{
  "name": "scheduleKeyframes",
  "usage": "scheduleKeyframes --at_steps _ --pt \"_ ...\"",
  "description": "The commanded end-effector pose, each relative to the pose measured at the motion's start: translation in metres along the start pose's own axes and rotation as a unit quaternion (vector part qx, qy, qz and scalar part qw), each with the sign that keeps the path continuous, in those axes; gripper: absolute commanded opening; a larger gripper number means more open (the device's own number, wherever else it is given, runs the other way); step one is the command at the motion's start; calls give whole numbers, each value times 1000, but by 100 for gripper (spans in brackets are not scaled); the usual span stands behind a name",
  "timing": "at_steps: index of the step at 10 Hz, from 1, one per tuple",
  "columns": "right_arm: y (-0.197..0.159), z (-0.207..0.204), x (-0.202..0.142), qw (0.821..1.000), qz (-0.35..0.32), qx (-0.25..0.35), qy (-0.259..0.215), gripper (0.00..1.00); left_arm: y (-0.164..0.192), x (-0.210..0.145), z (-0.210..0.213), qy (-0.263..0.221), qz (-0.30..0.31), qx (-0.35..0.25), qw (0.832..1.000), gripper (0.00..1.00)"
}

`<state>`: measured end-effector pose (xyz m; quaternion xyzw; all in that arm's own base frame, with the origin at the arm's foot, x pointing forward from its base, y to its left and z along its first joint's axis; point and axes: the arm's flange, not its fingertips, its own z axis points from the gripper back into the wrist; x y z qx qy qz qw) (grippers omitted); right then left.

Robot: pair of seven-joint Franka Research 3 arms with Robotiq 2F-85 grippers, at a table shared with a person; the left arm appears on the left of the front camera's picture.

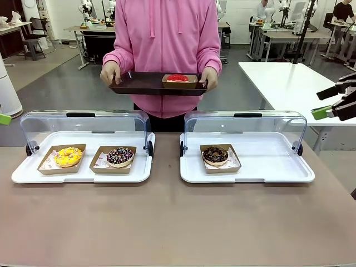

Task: Provide the desired donut to the person.
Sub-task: Pick up and lift the Paper togo box containing the Donut pointed at by the person.

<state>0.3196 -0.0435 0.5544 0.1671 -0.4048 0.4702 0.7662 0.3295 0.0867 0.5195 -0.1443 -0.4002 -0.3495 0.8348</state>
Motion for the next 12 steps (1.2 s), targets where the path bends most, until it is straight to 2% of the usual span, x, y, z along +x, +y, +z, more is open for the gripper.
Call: scheduleKeyframes --at_steps 1,3,7,10,11,12 --pt "-9 -7 -12 1000 8 13 -23 100 0 0 0 -3 3 -1 1000 100" --pt "-7 -4 -16 999 30 11 -19 100 0 0 0 -3 3 -1 1000 100" --pt "-8 -2 -12 999 29 -14 -4 100 0 0 0 -3 3 -1 1000 100" --pt "-5 -9 -1 998 55 -3 2 100 0 0 0 -3 3 -1 1000 100" --pt "-8 2 -10 1000 28 -7 -5 100 0 0 0 -3 3 -1 1000 100" --pt "-8 2 -10 1000 28 -7 -5 100 0 0 0 -3 3 -1 1000 100"
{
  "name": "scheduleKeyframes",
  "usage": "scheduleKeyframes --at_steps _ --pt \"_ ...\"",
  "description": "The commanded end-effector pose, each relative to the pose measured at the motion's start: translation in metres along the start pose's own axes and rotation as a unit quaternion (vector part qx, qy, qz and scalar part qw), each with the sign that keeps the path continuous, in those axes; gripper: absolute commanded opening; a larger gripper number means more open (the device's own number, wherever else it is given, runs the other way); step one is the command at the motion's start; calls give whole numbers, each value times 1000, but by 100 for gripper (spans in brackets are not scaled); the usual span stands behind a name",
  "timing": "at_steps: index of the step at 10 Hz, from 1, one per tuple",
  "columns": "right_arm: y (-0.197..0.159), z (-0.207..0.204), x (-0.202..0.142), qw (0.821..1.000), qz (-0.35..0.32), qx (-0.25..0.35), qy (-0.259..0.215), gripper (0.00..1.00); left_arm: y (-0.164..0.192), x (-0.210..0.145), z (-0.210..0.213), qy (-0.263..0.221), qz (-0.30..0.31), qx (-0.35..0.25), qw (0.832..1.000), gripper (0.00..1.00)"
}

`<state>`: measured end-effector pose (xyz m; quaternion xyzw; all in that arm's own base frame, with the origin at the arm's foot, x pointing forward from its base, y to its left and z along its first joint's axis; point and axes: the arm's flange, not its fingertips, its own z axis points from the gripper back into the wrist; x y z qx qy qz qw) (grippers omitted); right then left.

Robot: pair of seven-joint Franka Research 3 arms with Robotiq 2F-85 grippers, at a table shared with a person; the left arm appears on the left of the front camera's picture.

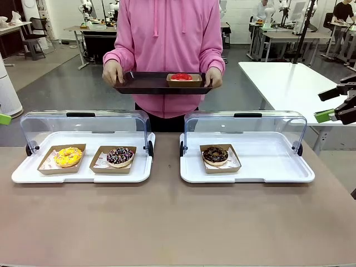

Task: Provide the desired donut to the person.
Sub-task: Pick up and lift the Paper togo box containing the Donut pointed at by the person.

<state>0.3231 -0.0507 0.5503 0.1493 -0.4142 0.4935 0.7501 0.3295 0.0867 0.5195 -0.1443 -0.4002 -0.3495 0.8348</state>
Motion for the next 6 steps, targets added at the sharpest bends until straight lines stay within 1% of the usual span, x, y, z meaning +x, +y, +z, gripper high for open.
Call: scheduleKeyframes --at_steps 1,6 --pt "-2 2 -3 1000 -6 -1 -3 100 0 0 0 -3 3 -1 1000 100" --pt "-2 2 -3 1000 -6 -1 -3 100 0 0 0 -3 3 -1 1000 100"
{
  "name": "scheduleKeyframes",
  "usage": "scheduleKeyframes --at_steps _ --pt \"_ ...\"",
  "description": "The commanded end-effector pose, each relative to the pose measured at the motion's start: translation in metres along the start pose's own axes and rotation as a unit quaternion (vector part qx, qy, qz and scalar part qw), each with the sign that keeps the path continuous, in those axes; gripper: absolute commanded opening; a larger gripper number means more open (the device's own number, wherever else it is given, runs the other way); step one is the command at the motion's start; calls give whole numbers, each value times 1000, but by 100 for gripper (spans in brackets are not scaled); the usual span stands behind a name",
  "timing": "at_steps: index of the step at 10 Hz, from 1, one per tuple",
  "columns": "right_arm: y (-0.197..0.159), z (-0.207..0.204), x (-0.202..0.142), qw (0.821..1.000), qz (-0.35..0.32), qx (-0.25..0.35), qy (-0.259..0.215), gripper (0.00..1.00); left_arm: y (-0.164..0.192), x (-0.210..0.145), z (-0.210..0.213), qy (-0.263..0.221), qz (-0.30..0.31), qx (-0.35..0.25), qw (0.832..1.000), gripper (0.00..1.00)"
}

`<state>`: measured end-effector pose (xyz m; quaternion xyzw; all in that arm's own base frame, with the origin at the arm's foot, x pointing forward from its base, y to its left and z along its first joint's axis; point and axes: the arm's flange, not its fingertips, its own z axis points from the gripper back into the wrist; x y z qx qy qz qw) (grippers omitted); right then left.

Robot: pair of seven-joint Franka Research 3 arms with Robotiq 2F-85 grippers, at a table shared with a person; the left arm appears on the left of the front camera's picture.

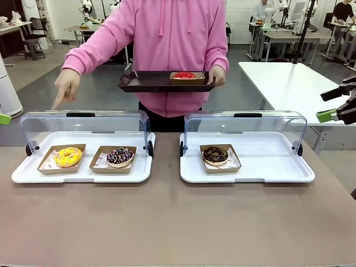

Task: Provide the desired donut to the person.
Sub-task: Pick up and lift the Paper togo box containing the Donut pointed at by the person.

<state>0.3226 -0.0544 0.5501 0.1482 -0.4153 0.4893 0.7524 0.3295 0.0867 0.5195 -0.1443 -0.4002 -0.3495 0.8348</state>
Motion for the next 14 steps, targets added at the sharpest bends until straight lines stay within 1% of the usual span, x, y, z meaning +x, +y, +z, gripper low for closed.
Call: scheduleKeyframes --at_steps 1,13,14 --pt "0 -1 -1 1000 -3 3 -3 100 0 0 0 -3 3 -1 1000 100" --pt "0 -1 -1 1000 -3 3 -3 100 0 0 0 0 0 0 1000 100" --pt "0 -1 -1 1000 -3 3 -3 100 -2 2 4 50 -72 -95 992 100"
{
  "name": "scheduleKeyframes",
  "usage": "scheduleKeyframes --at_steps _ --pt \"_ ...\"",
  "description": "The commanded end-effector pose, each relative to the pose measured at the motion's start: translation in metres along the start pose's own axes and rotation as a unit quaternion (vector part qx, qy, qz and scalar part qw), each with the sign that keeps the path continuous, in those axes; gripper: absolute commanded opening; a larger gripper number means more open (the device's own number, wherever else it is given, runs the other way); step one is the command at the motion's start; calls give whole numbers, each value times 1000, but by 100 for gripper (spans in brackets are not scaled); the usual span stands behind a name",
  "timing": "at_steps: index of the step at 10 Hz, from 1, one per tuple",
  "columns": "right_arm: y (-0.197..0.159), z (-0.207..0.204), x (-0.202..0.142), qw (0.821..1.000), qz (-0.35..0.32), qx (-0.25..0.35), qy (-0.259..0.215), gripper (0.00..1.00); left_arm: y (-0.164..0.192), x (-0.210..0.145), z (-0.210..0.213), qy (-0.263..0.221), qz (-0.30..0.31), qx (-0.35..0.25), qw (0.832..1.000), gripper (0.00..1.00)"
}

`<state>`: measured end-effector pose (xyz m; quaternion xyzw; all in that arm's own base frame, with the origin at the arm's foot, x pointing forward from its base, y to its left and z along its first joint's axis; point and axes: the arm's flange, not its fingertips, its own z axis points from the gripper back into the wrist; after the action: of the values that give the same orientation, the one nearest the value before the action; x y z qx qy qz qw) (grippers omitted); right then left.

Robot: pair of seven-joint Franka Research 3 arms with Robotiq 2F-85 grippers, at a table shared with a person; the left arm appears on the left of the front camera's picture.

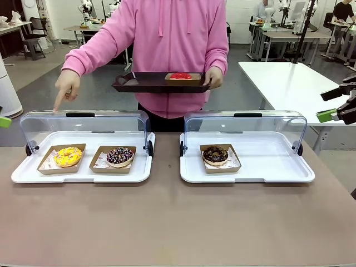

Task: Provide the desired donut to the person.
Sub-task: Pick up and lift the Paper togo box containing the Donut pointed at by the person.

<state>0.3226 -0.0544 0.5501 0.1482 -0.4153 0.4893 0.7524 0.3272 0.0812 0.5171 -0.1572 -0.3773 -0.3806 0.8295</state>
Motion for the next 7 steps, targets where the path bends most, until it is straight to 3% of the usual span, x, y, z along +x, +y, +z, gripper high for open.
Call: scheduleKeyframes --at_steps 1,3,4,6,7 --pt "0 -1 -1 1000 -3 2 -3 100 8 4 11 68 -117 -69 988 100" --pt "0 -1 -1 1000 -3 2 -3 100 4 -1 10 167 -266 -132 940 100" --pt "0 -1 -1 1000 -3 2 -3 100 -4 0 -2 195 -294 -150 924 100" --pt "0 -1 -1 1000 -3 2 -3 100 0 -17 -41 152 -306 -272 900 100" --pt "0 -1 -1 1000 -3 2 -3 100 -15 -1 -12 182 -260 -186 930 100"
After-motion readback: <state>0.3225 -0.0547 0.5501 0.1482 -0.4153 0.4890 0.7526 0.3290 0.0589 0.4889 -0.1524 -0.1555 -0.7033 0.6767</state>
